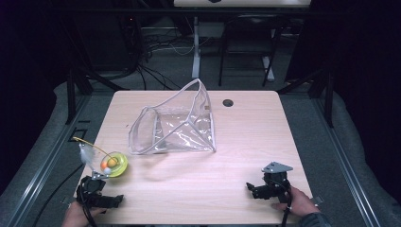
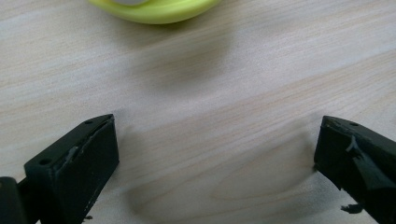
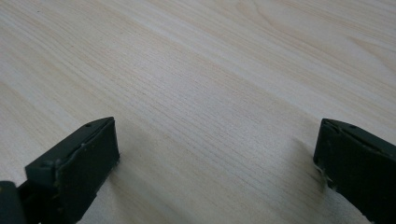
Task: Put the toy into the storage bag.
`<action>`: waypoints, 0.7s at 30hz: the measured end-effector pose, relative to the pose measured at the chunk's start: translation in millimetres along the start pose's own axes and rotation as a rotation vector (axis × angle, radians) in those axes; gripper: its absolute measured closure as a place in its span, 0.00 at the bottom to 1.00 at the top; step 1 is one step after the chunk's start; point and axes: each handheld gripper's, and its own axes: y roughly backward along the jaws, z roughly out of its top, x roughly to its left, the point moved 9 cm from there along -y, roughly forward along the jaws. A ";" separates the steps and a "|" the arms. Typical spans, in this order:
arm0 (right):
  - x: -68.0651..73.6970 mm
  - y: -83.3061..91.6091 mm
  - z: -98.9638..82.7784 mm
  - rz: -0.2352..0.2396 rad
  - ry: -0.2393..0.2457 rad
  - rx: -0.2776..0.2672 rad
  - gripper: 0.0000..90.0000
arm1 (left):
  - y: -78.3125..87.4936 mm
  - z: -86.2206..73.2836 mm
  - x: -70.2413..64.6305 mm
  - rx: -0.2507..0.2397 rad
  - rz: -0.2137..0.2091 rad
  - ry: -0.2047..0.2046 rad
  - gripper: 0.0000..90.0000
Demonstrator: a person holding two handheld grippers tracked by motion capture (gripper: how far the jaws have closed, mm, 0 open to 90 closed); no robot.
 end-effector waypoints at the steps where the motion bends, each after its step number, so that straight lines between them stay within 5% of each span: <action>1: 0.0 0.0 0.0 0.000 0.000 0.000 0.00 | 0.3 -0.3 0.3 0.016 0.007 0.002 0.00; 10: -0.2 0.1 -0.1 -0.001 0.001 0.001 0.00 | 2.1 0.0 1.4 0.100 0.004 -0.018 0.01; 13: -0.1 0.0 0.0 0.000 0.000 0.001 0.00 | 6.1 3.6 5.8 0.077 0.021 0.012 0.09; 21: -0.1 0.0 0.0 -0.001 0.001 0.001 0.00 | 16.8 13.5 10.3 0.002 0.025 0.068 0.00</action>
